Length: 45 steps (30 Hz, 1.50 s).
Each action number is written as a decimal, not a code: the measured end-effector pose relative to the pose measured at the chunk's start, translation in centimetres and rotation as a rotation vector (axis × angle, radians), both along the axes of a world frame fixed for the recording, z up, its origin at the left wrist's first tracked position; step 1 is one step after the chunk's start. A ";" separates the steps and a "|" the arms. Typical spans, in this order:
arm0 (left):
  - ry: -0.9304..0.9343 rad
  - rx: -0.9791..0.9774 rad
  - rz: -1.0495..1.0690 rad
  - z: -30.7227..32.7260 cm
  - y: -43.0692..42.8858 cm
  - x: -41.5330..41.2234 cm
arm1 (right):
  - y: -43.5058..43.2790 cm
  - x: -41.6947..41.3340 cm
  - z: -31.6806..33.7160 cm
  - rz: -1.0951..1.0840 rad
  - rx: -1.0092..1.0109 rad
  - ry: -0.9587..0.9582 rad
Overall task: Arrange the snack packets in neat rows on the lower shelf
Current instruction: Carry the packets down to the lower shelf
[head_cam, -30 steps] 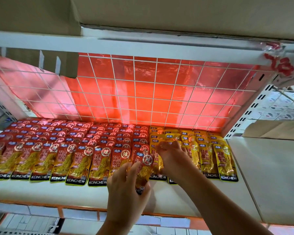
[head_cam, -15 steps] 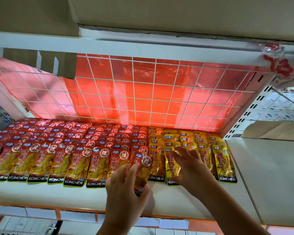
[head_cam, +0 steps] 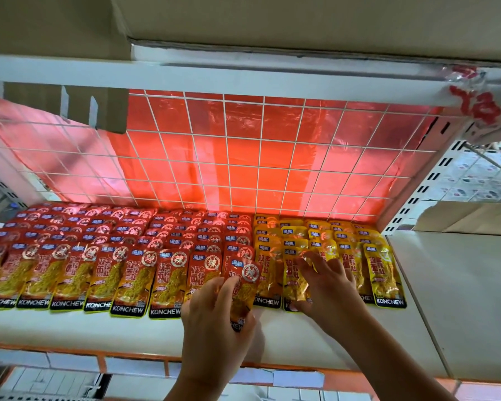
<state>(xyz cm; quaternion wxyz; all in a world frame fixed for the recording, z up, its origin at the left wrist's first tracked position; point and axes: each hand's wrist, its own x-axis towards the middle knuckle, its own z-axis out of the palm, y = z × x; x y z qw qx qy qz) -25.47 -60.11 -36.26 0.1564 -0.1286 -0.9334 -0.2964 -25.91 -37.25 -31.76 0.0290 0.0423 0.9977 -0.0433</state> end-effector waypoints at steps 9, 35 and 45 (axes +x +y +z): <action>-0.011 -0.021 -0.005 -0.3 0.0 -0.1 | -1.8 -1.7 1.9 0.139 -0.024 -0.015; 0.021 -0.018 -0.027 -0.3 0.0 -0.1 | 0.0 0.4 0.4 0.124 -0.037 -0.087; 0.004 -0.026 -0.024 -0.5 0.0 -0.3 | -0.6 -0.1 0.3 0.080 -0.061 -0.122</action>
